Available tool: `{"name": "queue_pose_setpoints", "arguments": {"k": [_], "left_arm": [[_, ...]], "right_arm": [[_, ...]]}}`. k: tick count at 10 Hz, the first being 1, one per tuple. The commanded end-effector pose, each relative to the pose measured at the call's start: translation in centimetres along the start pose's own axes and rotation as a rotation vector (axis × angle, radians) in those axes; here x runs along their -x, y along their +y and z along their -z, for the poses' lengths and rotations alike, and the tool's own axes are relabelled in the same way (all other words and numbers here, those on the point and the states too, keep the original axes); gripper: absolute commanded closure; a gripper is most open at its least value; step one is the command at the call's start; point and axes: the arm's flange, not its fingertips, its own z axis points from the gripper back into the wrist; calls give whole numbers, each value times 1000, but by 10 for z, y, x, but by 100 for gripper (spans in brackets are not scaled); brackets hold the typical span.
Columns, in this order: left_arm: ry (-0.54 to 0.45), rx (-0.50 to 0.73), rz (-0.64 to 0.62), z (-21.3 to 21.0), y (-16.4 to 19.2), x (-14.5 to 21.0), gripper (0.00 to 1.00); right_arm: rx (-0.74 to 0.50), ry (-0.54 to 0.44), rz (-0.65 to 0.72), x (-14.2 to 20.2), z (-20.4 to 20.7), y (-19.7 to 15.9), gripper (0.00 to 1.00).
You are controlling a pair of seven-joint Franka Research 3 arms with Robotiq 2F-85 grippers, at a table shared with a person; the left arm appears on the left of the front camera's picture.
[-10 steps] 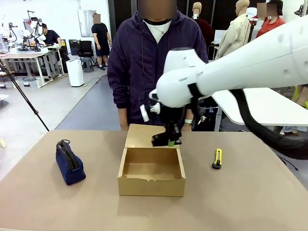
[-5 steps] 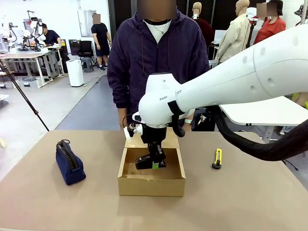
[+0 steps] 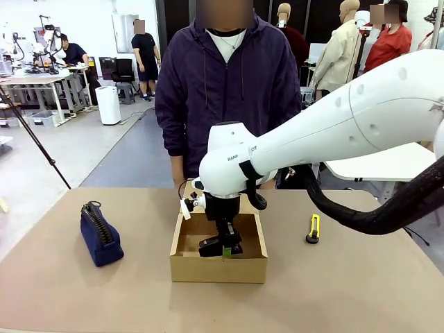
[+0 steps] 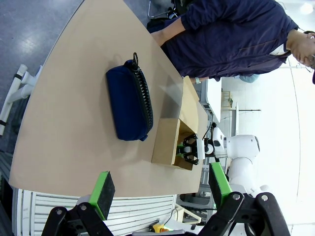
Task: Pack the items into the box.
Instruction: Pick up the item indicated by the person and place it inside the Mailer Box.
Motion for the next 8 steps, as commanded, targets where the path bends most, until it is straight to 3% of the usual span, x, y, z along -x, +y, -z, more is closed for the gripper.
{"name": "queue_pose_setpoints", "arguments": {"k": [1, 2, 3, 8], "left_arm": [[-6, 21, 15, -1, 0, -1, 0], [-6, 21, 15, -1, 0, -1, 0], [-6, 21, 15, -1, 0, -1, 0], [-6, 21, 15, -1, 0, -1, 0]], "right_arm": [[16, 22, 5, -3, -5, 2, 100], [10, 17, -13, -2, -5, 2, 46], [7, 25, -14, -1, -5, 2, 0], [50, 55, 17, 11, -18, 1, 0]]}}
